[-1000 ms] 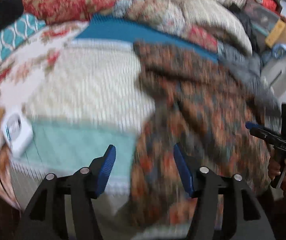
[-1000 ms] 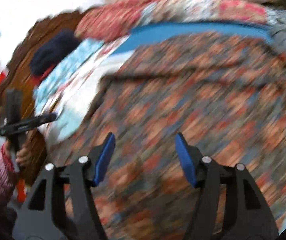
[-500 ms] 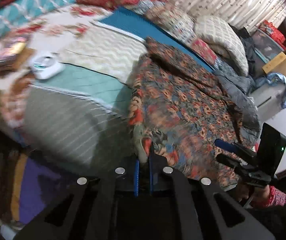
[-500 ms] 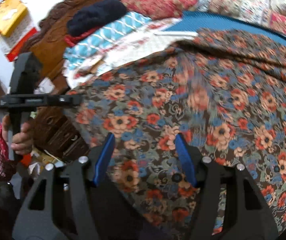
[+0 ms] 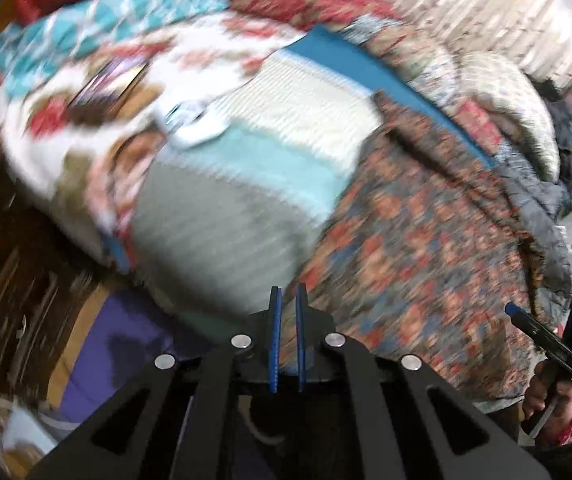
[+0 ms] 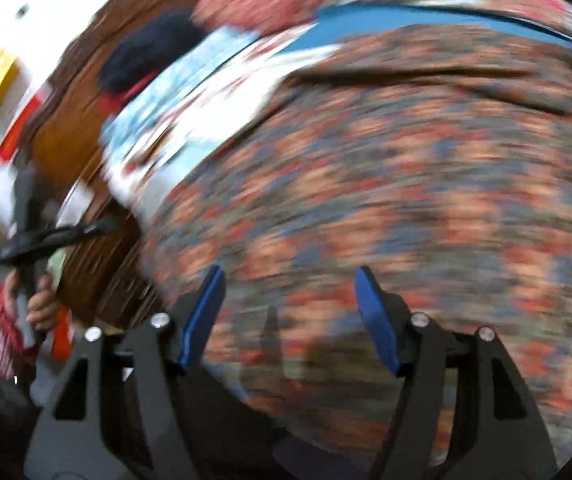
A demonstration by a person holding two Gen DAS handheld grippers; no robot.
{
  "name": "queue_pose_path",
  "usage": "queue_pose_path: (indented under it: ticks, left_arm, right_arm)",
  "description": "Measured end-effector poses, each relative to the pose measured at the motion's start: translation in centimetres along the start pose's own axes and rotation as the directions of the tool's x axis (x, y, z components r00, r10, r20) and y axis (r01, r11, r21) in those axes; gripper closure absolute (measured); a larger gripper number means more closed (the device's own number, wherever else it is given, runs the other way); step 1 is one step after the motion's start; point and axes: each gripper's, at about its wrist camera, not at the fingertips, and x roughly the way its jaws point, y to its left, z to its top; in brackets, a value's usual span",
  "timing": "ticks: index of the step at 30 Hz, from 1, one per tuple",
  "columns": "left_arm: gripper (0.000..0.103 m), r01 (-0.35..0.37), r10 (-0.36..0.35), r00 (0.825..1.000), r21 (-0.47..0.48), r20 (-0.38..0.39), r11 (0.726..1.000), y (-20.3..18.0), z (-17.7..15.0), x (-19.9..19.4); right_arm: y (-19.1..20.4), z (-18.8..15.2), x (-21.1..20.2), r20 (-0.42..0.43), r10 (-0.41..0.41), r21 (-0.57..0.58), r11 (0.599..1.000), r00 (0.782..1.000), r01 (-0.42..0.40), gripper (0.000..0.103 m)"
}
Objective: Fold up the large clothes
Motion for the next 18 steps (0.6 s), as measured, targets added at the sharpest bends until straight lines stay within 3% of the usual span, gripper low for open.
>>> queue_pose_path:
  ticks: [2, 4, 5, 7, 8, 11, 16, 18]
  left_arm:
    - [0.058, 0.034, -0.034, 0.999, 0.048, 0.006, 0.998, -2.6, 1.5, 0.9]
    - [0.058, 0.061, -0.059, 0.998, 0.089, -0.017, 0.994, -5.5, 2.4, 2.5]
    - [0.058, 0.083, -0.078, 0.996, 0.119, -0.047, 0.989, -7.5, 2.9, 4.0]
    - [0.058, 0.103, -0.091, 0.993, 0.16, -0.08, 0.982, -10.5, 3.1, 6.2]
    - [0.058, 0.116, -0.099, 0.99, 0.189, -0.098, 0.975, -12.3, 3.2, 7.5]
    - [0.058, 0.154, -0.12, 0.982, 0.244, -0.148, 0.957, -16.3, 3.1, 11.1]
    - [0.058, 0.158, -0.113, 0.981, 0.32, -0.155, 0.934, -20.6, 2.5, 15.6]
    - [0.058, 0.131, -0.085, 0.986, 0.35, -0.145, 0.927, -21.9, 2.0, 17.4]
  right_arm:
    - [-4.6, -0.4, -3.5, 0.077, -0.09, 0.121, 0.989, 0.993, 0.08, 0.039]
    - [-9.0, -1.6, -6.9, 0.14, -0.121, 0.275, 0.958, 0.983, 0.079, 0.039]
    - [-12.0, -2.9, -9.3, 0.181, -0.151, 0.388, 0.919, 0.972, 0.071, 0.039]
    - [-14.9, -5.1, -11.8, 0.215, -0.191, 0.501, 0.864, 0.958, 0.06, 0.039]
    - [-17.0, -6.8, -13.4, 0.234, -0.193, 0.583, 0.812, 0.953, 0.021, 0.039]
    - [-19.6, -10.5, -14.3, 0.308, -0.069, 0.726, 0.661, 0.949, -0.187, 0.04]
    - [-20.8, -12.3, -12.1, 0.368, 0.016, 0.795, 0.513, 0.93, -0.323, 0.044]
    - [-21.9, -11.9, -11.3, 0.374, -0.018, 0.818, 0.477, 0.927, -0.321, 0.044]
